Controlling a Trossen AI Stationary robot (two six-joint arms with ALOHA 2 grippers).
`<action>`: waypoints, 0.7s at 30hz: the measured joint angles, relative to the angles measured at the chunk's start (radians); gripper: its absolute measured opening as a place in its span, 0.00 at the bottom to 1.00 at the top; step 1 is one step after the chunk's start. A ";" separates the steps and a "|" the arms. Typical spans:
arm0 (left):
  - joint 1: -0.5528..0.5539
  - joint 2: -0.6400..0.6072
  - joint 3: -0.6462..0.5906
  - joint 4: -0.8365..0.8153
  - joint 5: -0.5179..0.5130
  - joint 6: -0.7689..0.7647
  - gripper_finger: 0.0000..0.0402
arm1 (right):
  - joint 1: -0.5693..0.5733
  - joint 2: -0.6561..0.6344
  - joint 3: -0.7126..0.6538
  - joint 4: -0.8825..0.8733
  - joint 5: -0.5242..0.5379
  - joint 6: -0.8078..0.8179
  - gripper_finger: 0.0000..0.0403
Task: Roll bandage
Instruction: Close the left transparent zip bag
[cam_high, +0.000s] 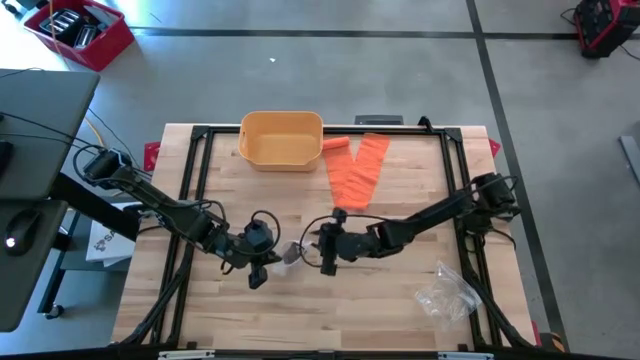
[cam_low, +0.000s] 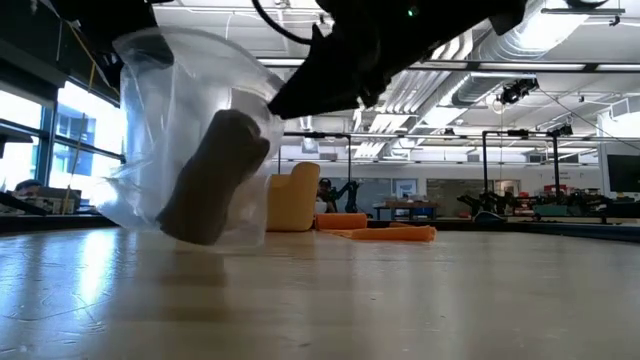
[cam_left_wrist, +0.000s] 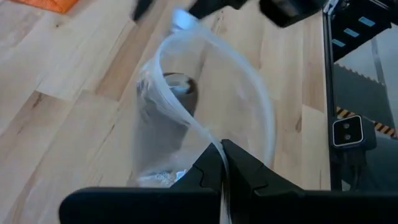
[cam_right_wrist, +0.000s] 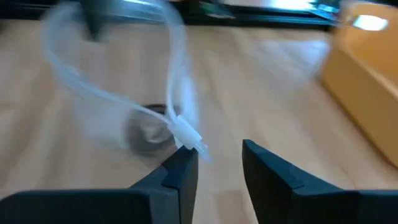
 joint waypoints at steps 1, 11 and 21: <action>0.000 0.000 0.000 0.000 0.001 0.000 0.00 | -0.002 0.000 0.000 0.012 -0.039 -0.014 0.28; 0.018 -0.005 0.000 -0.093 -0.049 -0.052 0.02 | 0.042 -0.013 0.000 -0.018 -0.074 -0.014 0.03; 0.138 -0.032 0.008 -0.265 -0.037 -0.069 0.28 | 0.091 -0.092 0.026 -0.082 0.040 0.042 0.00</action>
